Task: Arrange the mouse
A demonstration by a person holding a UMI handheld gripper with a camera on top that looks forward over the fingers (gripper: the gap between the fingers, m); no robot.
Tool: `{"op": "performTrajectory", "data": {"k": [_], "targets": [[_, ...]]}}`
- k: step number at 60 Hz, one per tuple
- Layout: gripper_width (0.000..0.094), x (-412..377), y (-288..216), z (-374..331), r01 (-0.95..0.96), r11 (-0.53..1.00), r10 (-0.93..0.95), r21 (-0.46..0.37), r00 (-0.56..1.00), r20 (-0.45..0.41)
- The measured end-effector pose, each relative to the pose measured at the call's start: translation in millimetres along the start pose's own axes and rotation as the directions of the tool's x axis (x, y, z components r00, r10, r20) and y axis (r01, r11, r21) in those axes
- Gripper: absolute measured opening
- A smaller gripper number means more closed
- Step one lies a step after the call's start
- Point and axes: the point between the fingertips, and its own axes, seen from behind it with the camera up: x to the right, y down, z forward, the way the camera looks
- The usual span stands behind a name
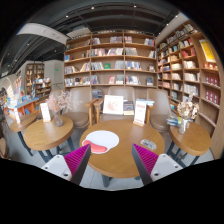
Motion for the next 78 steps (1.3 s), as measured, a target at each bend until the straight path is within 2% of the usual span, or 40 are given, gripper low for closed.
{"op": "performTrajectory", "data": {"k": [7,8,27,35,53,78], "targets": [[0.0855,21,7,7,-0.018,1.0,0.017,-0.023,0.998,-0.052],[0.0854,44,15,15,-0.018,1.0,0.017,-0.024,0.998,-0.055],[0.0852,162,60,50,-0.055,0.994,0.034,-0.091,0.975,-0.218],[0.085,196,75,68,-0.054,0.993,0.025,-0.109,0.967,-0.252],[0.0854,225,97,139,-0.033,0.99,0.001,-0.135,0.974,-0.226],[0.0848,257,143,259,-0.067,0.97,0.015,-0.232,0.976,-0.219]]}}
